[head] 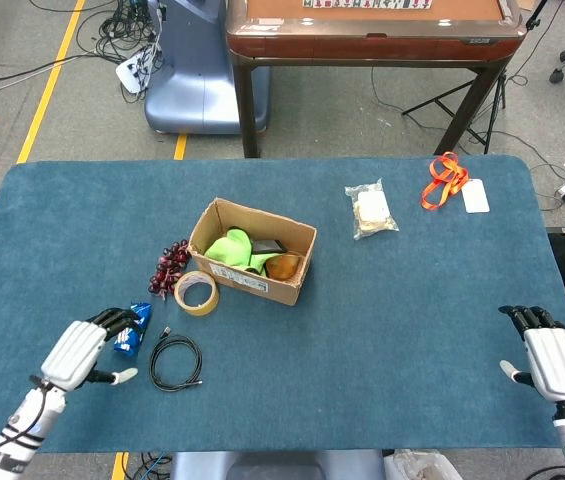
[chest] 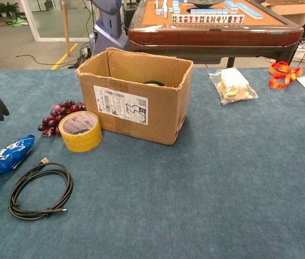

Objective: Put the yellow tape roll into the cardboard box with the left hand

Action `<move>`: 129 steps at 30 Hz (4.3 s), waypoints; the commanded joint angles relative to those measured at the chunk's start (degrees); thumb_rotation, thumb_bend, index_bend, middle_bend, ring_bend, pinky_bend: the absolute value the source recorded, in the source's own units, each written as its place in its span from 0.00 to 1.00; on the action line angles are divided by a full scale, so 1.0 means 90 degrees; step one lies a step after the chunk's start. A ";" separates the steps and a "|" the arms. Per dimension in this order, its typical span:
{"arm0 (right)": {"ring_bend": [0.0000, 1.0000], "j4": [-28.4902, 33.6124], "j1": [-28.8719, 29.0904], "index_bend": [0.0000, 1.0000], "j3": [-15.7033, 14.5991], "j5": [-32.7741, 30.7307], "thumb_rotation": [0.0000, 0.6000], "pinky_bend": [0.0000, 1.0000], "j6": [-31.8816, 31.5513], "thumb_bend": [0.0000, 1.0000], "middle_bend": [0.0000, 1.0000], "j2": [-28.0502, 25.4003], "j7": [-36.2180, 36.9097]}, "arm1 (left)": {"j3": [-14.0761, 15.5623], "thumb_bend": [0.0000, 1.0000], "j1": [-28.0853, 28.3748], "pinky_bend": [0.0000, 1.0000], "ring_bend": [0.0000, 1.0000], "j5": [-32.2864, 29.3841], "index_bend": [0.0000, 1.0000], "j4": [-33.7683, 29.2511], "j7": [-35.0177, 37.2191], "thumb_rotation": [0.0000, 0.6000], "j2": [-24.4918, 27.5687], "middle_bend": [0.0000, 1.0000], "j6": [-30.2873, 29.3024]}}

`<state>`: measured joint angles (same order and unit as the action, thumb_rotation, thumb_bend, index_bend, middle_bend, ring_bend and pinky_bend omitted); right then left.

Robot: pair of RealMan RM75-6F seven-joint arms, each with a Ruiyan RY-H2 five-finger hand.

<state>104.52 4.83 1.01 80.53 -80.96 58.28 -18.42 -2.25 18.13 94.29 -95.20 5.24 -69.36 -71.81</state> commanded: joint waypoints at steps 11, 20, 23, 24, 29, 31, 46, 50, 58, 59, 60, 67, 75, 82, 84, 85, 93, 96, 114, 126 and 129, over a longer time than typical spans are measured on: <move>0.22 0.0068 -0.0045 0.26 0.0030 0.0109 1.00 0.52 -0.0111 0.05 0.30 -0.0084 0.0067 | -0.0277 0.08 0.0997 1.00 1.00 -0.0326 0.47 0.0074 -0.0597 1.00 -0.0374 1.00 0.1118; 0.22 0.0118 -0.0076 0.26 0.0041 0.0159 1.00 0.52 -0.0153 0.05 0.30 -0.0152 0.0144 | -0.0533 0.08 0.1386 1.00 1.00 -0.1123 0.39 0.0089 -0.1519 1.00 -0.0736 1.00 0.1619; 0.22 0.0130 -0.0082 0.26 0.0051 0.0164 1.00 0.52 -0.0161 0.05 0.30 -0.0174 0.0173 | -0.0626 0.09 0.1524 1.00 1.00 -0.1442 0.39 0.0130 -0.1766 1.00 -0.0860 1.00 0.1774; 0.22 0.0135 -0.0083 0.26 0.0054 0.0165 1.00 0.52 -0.0162 0.05 0.30 -0.0181 0.0183 | -0.0660 0.10 0.1582 1.00 1.00 -0.1589 0.39 0.0143 -0.1880 1.00 -0.0908 1.00 0.1846; 0.22 0.0138 -0.0097 0.27 0.0075 0.0178 1.00 0.52 -0.0197 0.07 0.31 -0.0208 0.0208 | -0.0748 0.13 0.1815 1.00 1.00 -0.2126 0.38 0.0220 -0.2258 1.00 -0.1068 1.00 0.2130; 0.22 0.0162 -0.0109 0.28 0.0082 0.0190 1.00 0.52 -0.0218 0.08 0.31 -0.0231 0.0263 | -0.0768 0.14 0.1872 1.00 1.00 -0.2338 0.38 0.0279 -0.2397 1.00 -0.1132 1.00 0.2165; 0.22 0.0249 -0.0164 0.28 0.0092 0.0305 1.00 0.52 -0.0313 0.08 0.31 -0.0346 0.0356 | -0.0715 0.16 0.2096 1.00 1.00 -0.2974 0.38 0.0919 -0.2537 1.00 -0.1527 1.00 0.2212; 0.22 0.0255 -0.0166 0.28 0.0096 0.0314 1.00 0.52 -0.0310 0.08 0.31 -0.0349 0.0357 | -0.0710 0.16 0.2170 1.00 1.00 -0.3088 0.39 0.1041 -0.2537 1.00 -0.1584 1.00 0.2271; 0.22 0.0262 -0.0178 0.28 0.0107 0.0323 1.00 0.52 -0.0324 0.08 0.31 -0.0362 0.0368 | -0.0670 0.16 0.2270 1.00 1.00 -0.3228 0.43 0.1306 -0.2525 1.00 -0.1767 1.00 0.2320; 0.22 0.0262 -0.0178 0.28 0.0106 0.0325 1.00 0.52 -0.0321 0.08 0.31 -0.0363 0.0370 | -0.0665 0.16 0.2279 1.00 1.00 -0.3232 0.44 0.1361 -0.2529 1.00 -0.1801 1.00 0.2310; 0.22 0.0264 -0.0177 0.28 0.0108 0.0328 1.00 0.52 -0.0319 0.08 0.31 -0.0365 0.0371 | -0.0654 0.16 0.2290 1.00 1.00 -0.3235 0.44 0.1439 -0.2546 1.00 -0.1851 1.00 0.2295; 0.22 0.0267 -0.0182 0.28 0.0116 0.0326 1.00 0.52 -0.0318 0.08 0.31 -0.0371 0.0381 | -0.0617 0.20 0.2321 1.00 1.00 -0.3351 0.47 0.1764 -0.2646 1.00 -0.2082 1.00 0.2226; 0.22 0.0259 -0.0181 0.29 0.0122 0.0324 1.00 0.52 -0.0303 0.08 0.31 -0.0372 0.0395 | -0.0576 0.24 0.2289 1.00 1.00 -0.3326 0.53 0.1964 -0.2576 1.00 -0.2210 1.00 0.2117; 0.22 0.0255 -0.0174 0.29 0.0119 0.0317 1.00 0.52 -0.0275 0.08 0.31 -0.0355 0.0375 | -0.0479 0.27 0.2266 1.00 1.00 -0.3049 0.58 0.2154 -0.2539 1.00 -0.2271 1.00 0.1960; 0.22 0.0254 -0.0174 0.29 0.0119 0.0312 1.00 0.52 -0.0271 0.08 0.31 -0.0352 0.0374 | -0.0455 0.27 0.2242 1.00 1.00 -0.2950 0.59 0.2170 -0.2426 1.00 -0.2274 1.00 0.1922; 0.22 0.0253 -0.0174 0.29 0.0120 0.0310 1.00 0.52 -0.0269 0.08 0.31 -0.0353 0.0375 | -0.0446 0.27 0.2232 1.00 1.00 -0.2892 0.59 0.2171 -0.2365 1.00 -0.2264 1.00 0.1899; 0.22 0.0265 -0.0179 0.29 0.0119 0.0336 1.00 0.52 -0.0281 0.08 0.31 -0.0355 0.0371 | -0.0334 0.32 0.2113 1.00 1.00 -0.2265 0.64 0.2029 -0.1656 1.00 -0.2022 1.00 0.1650; 0.22 0.0269 -0.0179 0.29 0.0110 0.0347 1.00 0.52 -0.0273 0.08 0.31 -0.0349 0.0356 | -0.0295 0.33 0.2063 1.00 1.00 -0.2011 0.66 0.1995 -0.1298 1.00 -0.1955 1.00 0.1528; 0.22 0.0269 -0.0174 0.29 0.0119 0.0332 1.00 0.52 -0.0255 0.08 0.31 -0.0344 0.0366 | -0.0240 0.38 0.1871 1.00 1.00 -0.1013 0.72 0.1800 -0.0524 1.00 -0.1477 1.00 0.0652; 0.22 0.0277 -0.0178 0.29 0.0123 0.0333 1.00 0.52 -0.0258 0.08 0.31 -0.0358 0.0385 | -0.0539 0.38 0.1825 1.00 1.00 -0.1357 0.72 0.1039 -0.1095 1.00 -0.0578 1.00 0.0650; 0.22 0.0274 -0.0175 0.29 0.0126 0.0329 1.00 0.52 -0.0255 0.08 0.31 -0.0351 0.0377 | -0.0588 0.38 0.1791 1.00 1.00 -0.1414 0.72 0.0890 -0.1185 1.00 -0.0394 1.00 0.0612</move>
<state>106.98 3.26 2.14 83.49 -83.25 55.13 -15.03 -7.26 34.44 81.90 -86.65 -5.09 -73.46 -66.12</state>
